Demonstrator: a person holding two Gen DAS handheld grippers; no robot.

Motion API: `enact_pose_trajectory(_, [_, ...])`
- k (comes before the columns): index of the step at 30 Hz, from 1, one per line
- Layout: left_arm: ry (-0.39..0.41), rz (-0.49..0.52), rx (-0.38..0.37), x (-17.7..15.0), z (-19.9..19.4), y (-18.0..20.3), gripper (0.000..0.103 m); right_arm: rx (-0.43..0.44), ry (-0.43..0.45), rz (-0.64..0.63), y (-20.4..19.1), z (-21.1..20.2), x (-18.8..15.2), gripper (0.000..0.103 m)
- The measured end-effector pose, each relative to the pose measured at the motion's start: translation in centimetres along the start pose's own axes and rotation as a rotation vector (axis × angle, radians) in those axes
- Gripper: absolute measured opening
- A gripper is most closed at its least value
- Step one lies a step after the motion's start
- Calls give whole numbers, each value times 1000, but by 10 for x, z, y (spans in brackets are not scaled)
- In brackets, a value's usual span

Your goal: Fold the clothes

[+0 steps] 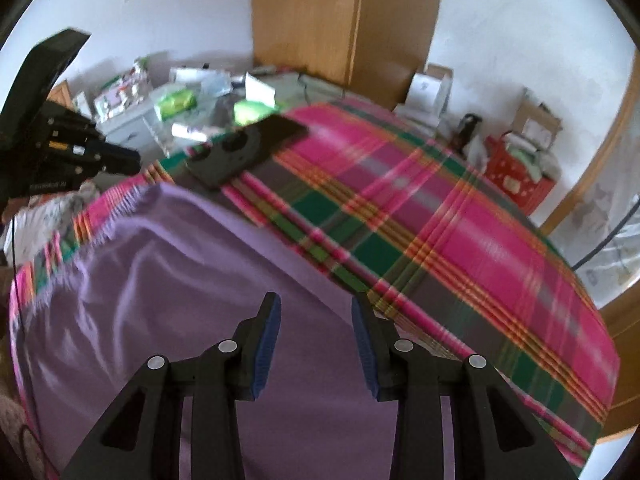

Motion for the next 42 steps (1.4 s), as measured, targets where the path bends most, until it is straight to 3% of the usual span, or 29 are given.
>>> enact_pose_trajectory(10, [-60,22,34,7,42,-9,7,-9,-49,-41,13,50,7,38])
enact_pose_trajectory(21, [-39,106,11,4,52,0,8,61,-43,-20,20,58,9,38])
enact_pose_trajectory(23, [-28,130,25,2,52,4,8,81,-41,-15,20,58,8,30])
enact_pose_trajectory(28, [-14,163,36,1,51,6,7,102,-40,-13,20,58,9,29])
enact_pose_trajectory(33, [2,155,0,0,51,1,3,112,-34,1,22,58,7,27])
enact_pose_trajectory(35, [18,142,12,0,50,0,2,112,-30,3,22,57,7,22])
enact_pose_trajectory(37, [39,133,24,1,47,-1,2,120,-26,4,22,56,7,10])
enact_pose_trajectory(42, [66,87,27,7,43,-9,2,104,-4,42,26,55,13,6])
Point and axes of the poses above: each gripper's, at about its wrist camera, not at the fingertips, and z roughly the way its jaws point, y to its right, x to its top, the point moved 2 cm from there along z, roughly the way its jaws point, and after that the axes turned 10 degrees about -y, right-handed, at the moved point
